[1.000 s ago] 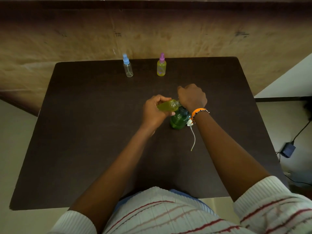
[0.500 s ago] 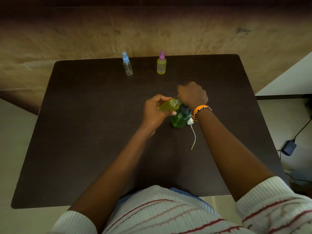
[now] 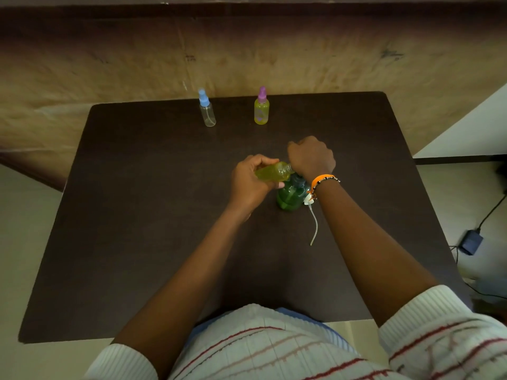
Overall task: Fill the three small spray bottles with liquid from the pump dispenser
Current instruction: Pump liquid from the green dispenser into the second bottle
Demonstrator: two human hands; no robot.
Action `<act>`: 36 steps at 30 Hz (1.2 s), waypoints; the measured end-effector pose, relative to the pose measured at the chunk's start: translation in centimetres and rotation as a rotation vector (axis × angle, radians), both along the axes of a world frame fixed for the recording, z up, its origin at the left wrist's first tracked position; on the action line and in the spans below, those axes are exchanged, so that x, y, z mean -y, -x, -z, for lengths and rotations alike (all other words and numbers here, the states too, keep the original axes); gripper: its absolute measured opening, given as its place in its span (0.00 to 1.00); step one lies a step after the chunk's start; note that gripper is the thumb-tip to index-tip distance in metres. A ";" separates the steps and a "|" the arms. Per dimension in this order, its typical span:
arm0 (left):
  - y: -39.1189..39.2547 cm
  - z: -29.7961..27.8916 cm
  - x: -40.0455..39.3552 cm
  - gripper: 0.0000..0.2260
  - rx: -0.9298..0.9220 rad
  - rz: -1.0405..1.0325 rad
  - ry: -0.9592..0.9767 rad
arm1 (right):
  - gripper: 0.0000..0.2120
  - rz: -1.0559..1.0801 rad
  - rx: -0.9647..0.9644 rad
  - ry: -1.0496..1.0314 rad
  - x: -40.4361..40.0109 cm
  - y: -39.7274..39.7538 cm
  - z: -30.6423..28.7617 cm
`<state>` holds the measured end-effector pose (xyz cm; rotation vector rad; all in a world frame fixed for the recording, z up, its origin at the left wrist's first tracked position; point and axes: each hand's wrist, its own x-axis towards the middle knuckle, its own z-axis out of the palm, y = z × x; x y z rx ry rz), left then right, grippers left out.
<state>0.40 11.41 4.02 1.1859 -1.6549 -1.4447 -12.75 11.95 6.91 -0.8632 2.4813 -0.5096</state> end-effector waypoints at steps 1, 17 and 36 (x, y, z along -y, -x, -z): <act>0.0 -0.1 0.0 0.22 -0.002 0.001 -0.007 | 0.20 -0.008 0.011 -0.009 0.1 0.0 -0.1; 0.2 0.0 0.2 0.22 0.016 -0.001 -0.003 | 0.19 0.082 0.042 0.062 -0.3 -0.3 -0.1; 0.3 0.3 0.3 0.22 -0.010 -0.002 -0.021 | 0.19 0.065 0.017 0.027 -0.1 -0.1 0.1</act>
